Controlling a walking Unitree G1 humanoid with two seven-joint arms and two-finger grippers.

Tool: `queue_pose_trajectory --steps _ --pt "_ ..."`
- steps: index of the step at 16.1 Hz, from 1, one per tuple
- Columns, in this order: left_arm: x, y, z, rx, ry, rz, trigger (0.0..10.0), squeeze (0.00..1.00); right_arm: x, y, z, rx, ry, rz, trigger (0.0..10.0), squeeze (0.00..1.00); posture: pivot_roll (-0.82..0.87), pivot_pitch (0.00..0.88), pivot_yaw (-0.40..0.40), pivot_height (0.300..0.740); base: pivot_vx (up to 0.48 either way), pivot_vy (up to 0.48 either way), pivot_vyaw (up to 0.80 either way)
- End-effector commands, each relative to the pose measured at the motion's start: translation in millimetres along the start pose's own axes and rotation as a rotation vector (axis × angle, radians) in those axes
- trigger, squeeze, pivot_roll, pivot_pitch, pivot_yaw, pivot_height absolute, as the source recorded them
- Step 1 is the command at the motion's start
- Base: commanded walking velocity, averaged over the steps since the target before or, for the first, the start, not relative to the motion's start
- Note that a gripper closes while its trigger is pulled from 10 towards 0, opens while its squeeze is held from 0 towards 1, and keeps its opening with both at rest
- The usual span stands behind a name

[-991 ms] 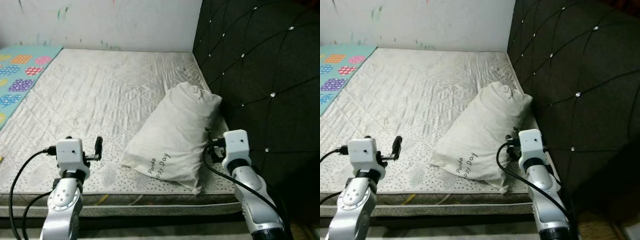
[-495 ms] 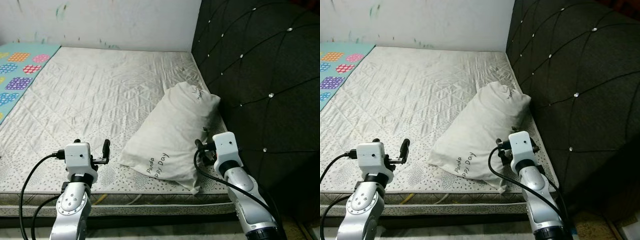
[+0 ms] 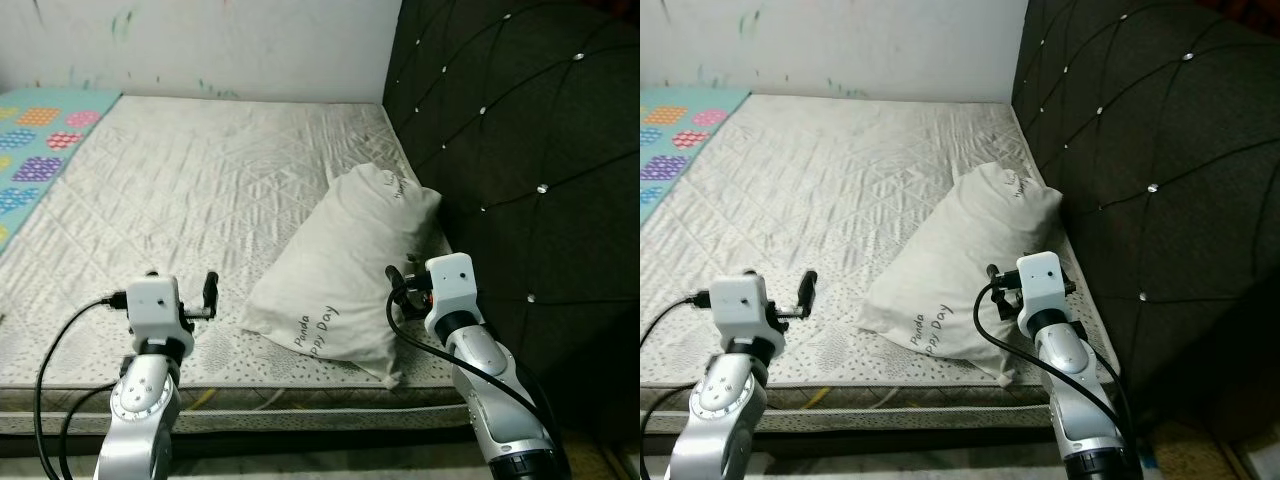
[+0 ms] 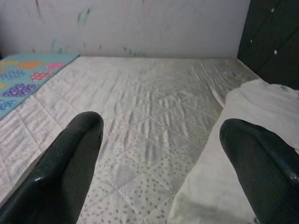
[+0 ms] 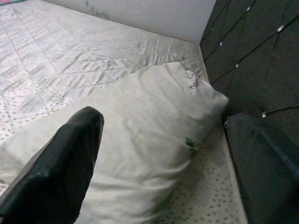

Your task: Clean up the room

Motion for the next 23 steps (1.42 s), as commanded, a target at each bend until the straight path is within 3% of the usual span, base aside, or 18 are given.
queue_pose_trajectory --steps 1,6,13,23 --pt "5 1.9 2.5 -0.003 0.004 -0.013 10.0 0.00 7 -5.1 -1.6 0.027 0.010 0.064 10.0 0.00 -0.18 0.000 -0.012 0.740 0.000 0.000 0.00" --pt "-6 20.3 2.2 -0.066 -0.037 -0.043 10.0 0.00 3 1.5 -2.9 -0.034 0.003 0.120 10.0 0.00 -0.18 0.000 -0.016 0.740 0.000 0.000 0.00" --pt "1 33.2 5.3 -0.140 -0.015 -0.078 10.0 0.00 1 13.2 -3.2 -0.078 0.002 0.061 10.0 0.00 -0.17 0.000 -0.012 0.740 0.000 0.000 0.00" --pt "-3 33.6 2.0 -0.151 -0.043 -0.066 10.0 0.00 -6 7.4 -3.3 -0.062 -0.019 0.059 10.0 0.00 -0.16 0.000 -0.013 0.740 0.000 0.000 -0.18"
Point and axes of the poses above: a point about 5 cm out from each wrist's last joint towards the gripper, its own z axis pointing out of the wrist towards the gripper, its own x axis along the axis of the wrist's last joint, y = z × x, the point moved 5 cm from there along z, pointing out of the wrist towards the gripper, and after that the axes turned 3 degrees about z, right-handed, at the moved point
